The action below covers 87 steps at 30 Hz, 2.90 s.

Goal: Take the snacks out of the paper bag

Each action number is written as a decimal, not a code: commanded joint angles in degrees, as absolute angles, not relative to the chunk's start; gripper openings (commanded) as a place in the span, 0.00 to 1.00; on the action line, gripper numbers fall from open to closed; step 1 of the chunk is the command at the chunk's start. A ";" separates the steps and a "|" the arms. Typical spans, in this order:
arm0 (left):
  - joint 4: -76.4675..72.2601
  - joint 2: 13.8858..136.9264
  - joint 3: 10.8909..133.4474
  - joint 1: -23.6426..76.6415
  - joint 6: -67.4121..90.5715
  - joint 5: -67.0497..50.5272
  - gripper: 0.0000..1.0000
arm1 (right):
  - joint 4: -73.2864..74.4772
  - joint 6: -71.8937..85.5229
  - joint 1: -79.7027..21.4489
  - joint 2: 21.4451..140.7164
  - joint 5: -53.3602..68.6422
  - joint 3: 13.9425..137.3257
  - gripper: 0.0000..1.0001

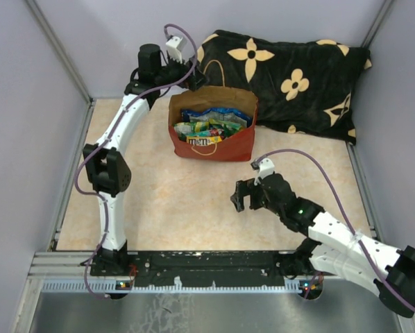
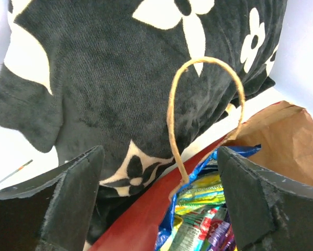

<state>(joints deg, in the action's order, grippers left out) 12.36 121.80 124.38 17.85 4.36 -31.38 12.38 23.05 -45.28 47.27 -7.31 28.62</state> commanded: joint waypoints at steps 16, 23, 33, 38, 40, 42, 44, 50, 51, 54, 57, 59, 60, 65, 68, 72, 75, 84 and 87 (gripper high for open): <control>-5.87 115.01 116.62 17.96 13.94 -39.63 0.00 | 8.27 25.57 -45.88 46.84 -8.04 28.77 0.96; -5.60 98.03 95.60 22.48 2.90 -33.04 0.00 | 9.95 26.81 -46.41 43.62 -10.45 31.58 0.96; -11.47 80.15 68.38 32.60 -0.97 -21.61 0.00 | 11.51 32.25 -46.59 36.92 -9.90 23.90 0.98; -12.15 75.32 61.24 35.77 1.14 -20.36 0.00 | 13.26 32.04 -46.59 30.14 -9.06 24.10 0.98; -12.82 74.19 59.12 36.64 1.99 -19.53 0.00 | 15.12 31.63 -46.58 28.66 -10.08 25.10 0.98; -13.14 73.62 57.83 37.18 2.63 -19.40 0.00 | 16.65 31.37 -46.60 27.71 -11.19 25.63 0.98; -12.35 73.41 57.69 37.79 3.25 -19.63 0.00 | 17.65 31.38 -46.58 27.89 -11.92 25.91 0.98; -11.23 71.82 56.22 41.24 4.10 -18.75 0.00 | 18.77 32.04 -46.58 28.90 -12.46 27.81 0.96; -11.09 71.48 55.80 41.64 4.13 -18.33 0.00 | 18.87 31.80 -46.65 28.24 -12.69 28.16 0.96; -10.76 69.88 54.45 42.43 4.57 -17.79 0.00 | 19.96 30.19 -46.60 25.78 -12.89 30.48 0.98; -10.45 67.64 51.90 43.08 4.91 -16.92 0.00 | 22.55 27.97 -46.58 25.08 -11.83 34.60 0.98; -10.45 65.99 49.74 43.30 5.07 -16.25 0.00 | 23.47 26.73 -46.63 25.26 -11.90 37.49 0.99; -10.58 65.17 48.87 43.33 5.22 -15.84 0.00 | 23.43 25.69 -46.60 25.48 -12.10 39.12 0.99; -9.58 62.34 45.74 43.33 5.36 -14.17 0.00 | 21.13 19.36 -46.54 33.45 -20.11 51.02 0.99; -9.86 61.07 44.13 43.33 6.06 -14.29 0.00 | 18.70 15.59 -43.11 44.10 -20.35 60.01 0.99; -10.23 59.63 42.55 43.37 7.63 -15.90 0.00 | 7.97 25.28 -16.59 59.50 7.72 67.08 0.99; -9.00 58.31 42.36 43.50 8.66 -17.12 0.00 | 6.34 29.01 -4.42 75.57 13.01 78.13 0.99; -9.98 53.14 36.04 44.01 12.17 -17.98 0.00 | 25.70 15.94 -3.23 119.52 -4.26 121.46 0.99; -10.29 53.47 34.78 44.50 13.01 -18.25 0.00 | 29.94 14.15 -3.36 129.55 -7.23 130.37 0.99</control>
